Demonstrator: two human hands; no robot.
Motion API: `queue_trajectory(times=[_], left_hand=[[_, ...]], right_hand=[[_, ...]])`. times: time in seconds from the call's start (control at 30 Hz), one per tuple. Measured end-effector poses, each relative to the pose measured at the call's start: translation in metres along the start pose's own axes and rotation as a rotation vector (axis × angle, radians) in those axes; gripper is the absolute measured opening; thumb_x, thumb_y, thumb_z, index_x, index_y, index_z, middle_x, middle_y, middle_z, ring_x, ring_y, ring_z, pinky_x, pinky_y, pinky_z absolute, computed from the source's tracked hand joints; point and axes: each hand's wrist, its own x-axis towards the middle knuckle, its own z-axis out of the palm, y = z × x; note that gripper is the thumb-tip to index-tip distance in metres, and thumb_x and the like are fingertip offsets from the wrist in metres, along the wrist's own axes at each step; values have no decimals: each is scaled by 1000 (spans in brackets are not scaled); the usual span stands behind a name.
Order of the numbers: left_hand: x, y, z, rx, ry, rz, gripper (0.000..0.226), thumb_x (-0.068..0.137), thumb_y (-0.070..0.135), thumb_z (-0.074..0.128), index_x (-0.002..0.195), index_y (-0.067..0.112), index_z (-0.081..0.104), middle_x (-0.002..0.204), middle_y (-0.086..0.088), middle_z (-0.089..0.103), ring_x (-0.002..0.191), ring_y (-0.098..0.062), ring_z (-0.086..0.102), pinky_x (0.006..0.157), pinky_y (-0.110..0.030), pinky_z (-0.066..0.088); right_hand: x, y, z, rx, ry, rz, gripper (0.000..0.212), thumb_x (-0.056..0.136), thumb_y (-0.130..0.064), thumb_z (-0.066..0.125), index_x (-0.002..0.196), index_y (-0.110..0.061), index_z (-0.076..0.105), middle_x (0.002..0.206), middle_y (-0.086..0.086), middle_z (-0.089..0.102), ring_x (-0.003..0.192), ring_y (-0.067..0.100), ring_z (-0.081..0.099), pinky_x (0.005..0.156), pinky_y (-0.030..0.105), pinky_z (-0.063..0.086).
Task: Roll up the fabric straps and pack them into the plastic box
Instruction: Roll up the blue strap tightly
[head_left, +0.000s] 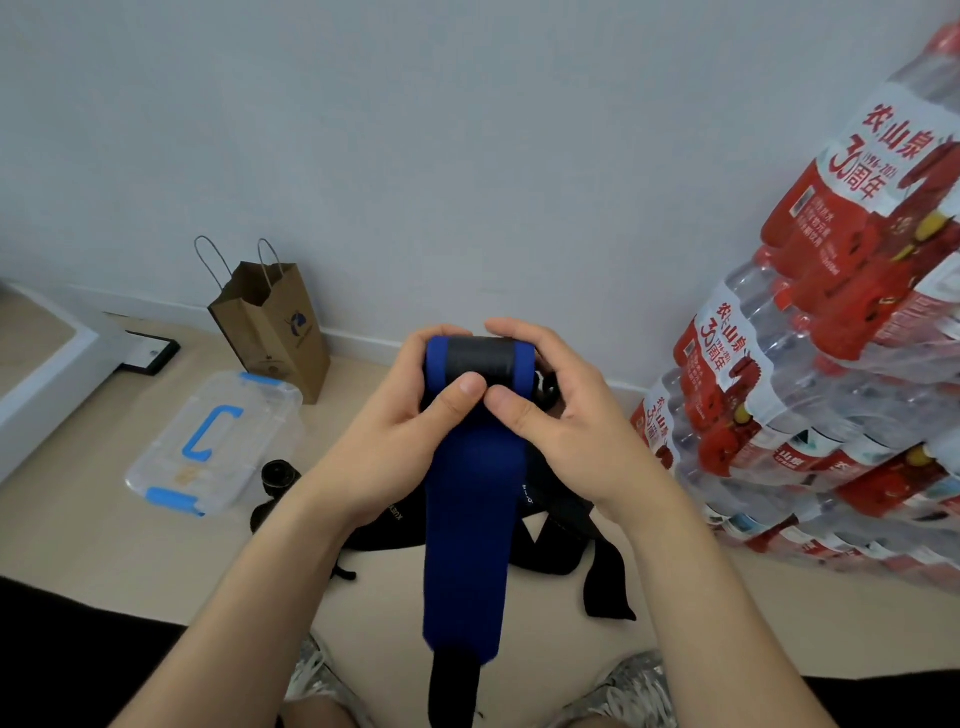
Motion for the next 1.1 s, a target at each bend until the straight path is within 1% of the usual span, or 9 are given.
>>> queue_trajectory(times=[0.1,0.17,0.27,0.37,0.6,0.77,0.83,0.97,1.1], left_hand=[[3,-2,0,30,78,58,35,109,22,62,141,24,50,116,4,71,105,-15,72,89,-27,60],[5,-3,-4,70,107,78,35,109,15,62,141,25,49,113,5,69,100,-14,69,88,-28,59],[4,-7,-11,111,78,77,39,107,8,64,139,24,50,112,7,67,97,-15,68,88,-32,61],[3,-9,-17,76,-2,67,42,104,1,66,136,22,50,113,7,67,97,-16,67,86,-32,61],[3,-11,-24,-39,-80,-39,39,87,2,70,117,20,52,107,-6,61,93,-29,57,80,-48,47],[5,-10,-16,72,58,44,33,95,36,79,101,17,52,97,1,69,87,-19,69,71,-33,59],[5,-10,-17,82,51,52,35,93,32,82,112,20,56,107,2,69,90,-18,71,74,-33,62],[3,-9,-18,18,131,-38,78,81,35,93,149,37,55,135,-4,68,117,-26,74,91,-40,65],[1,-10,-12,-82,7,-119,46,98,34,78,141,29,62,133,-7,73,121,-31,73,91,-40,63]], right_hand=[[3,3,2,241,-19,294,66,93,-56,70,153,-50,44,123,-3,78,111,25,79,92,49,65],[3,2,-3,213,-115,432,64,92,-73,60,145,-37,59,113,4,82,105,30,81,96,54,62],[0,7,-6,124,-212,469,58,99,-77,44,122,-36,77,108,16,82,108,25,79,108,53,54],[1,12,0,230,-135,499,57,96,-80,46,120,-37,76,105,23,81,99,36,81,91,51,65],[2,11,8,268,-106,505,75,87,-88,50,129,-30,73,114,16,81,100,40,81,81,50,67],[4,9,11,330,-46,477,59,86,-72,75,125,-28,73,110,16,81,92,47,80,75,53,66],[4,12,12,354,-15,440,52,85,-62,81,125,-28,73,113,15,80,93,46,80,79,57,66],[4,12,10,422,26,328,52,84,-41,91,130,-32,68,119,14,80,95,47,80,78,52,66],[4,10,4,323,86,177,53,83,-19,92,129,-32,69,125,15,75,99,40,81,79,55,67]])
